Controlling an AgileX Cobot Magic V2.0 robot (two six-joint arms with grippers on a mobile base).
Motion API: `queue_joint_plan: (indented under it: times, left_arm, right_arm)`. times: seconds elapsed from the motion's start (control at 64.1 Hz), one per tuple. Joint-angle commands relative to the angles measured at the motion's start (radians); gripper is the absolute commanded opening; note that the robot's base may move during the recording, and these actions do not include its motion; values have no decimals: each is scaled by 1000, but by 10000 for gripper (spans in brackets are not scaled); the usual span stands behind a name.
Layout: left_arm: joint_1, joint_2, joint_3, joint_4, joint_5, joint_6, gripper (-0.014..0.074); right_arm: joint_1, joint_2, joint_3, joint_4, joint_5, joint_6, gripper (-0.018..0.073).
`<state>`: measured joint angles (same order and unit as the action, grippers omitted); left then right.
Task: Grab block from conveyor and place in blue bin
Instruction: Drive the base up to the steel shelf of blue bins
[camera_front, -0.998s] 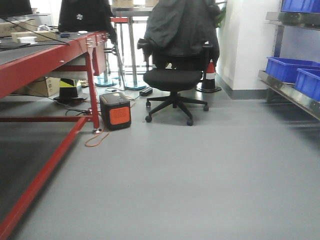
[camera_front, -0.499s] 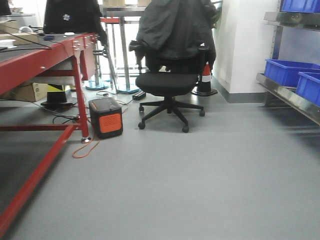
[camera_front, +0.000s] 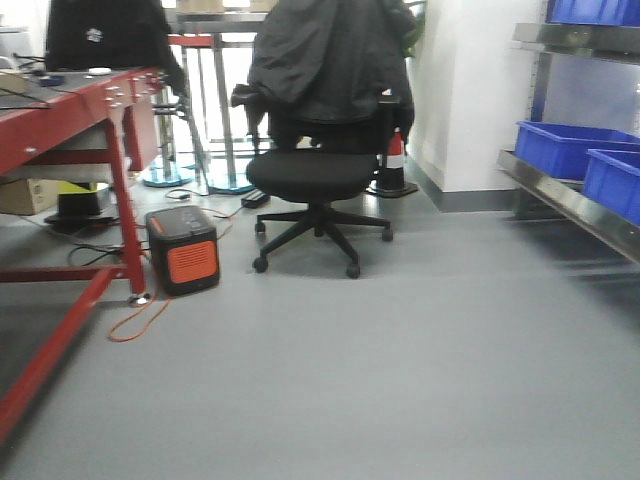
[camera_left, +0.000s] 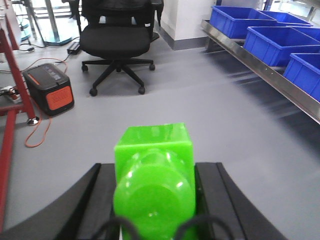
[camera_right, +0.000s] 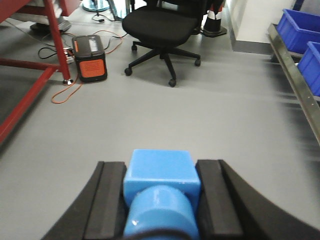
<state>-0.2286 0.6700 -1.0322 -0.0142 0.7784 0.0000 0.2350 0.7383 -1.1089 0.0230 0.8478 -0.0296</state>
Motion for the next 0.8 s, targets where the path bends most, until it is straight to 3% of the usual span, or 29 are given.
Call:
queue_joint_plan:
  times: [0.0, 0.78]
  left_arm:
    - [-7, -6, -1, -5, -19, -12, -111]
    - [-7, -6, -1, -5, -19, -12, -111]
  right_arm:
    - [-2, -3, -10, -13, -19, -4, -155]
    - [-2, -3, -10, -13, -19, -4, -155]
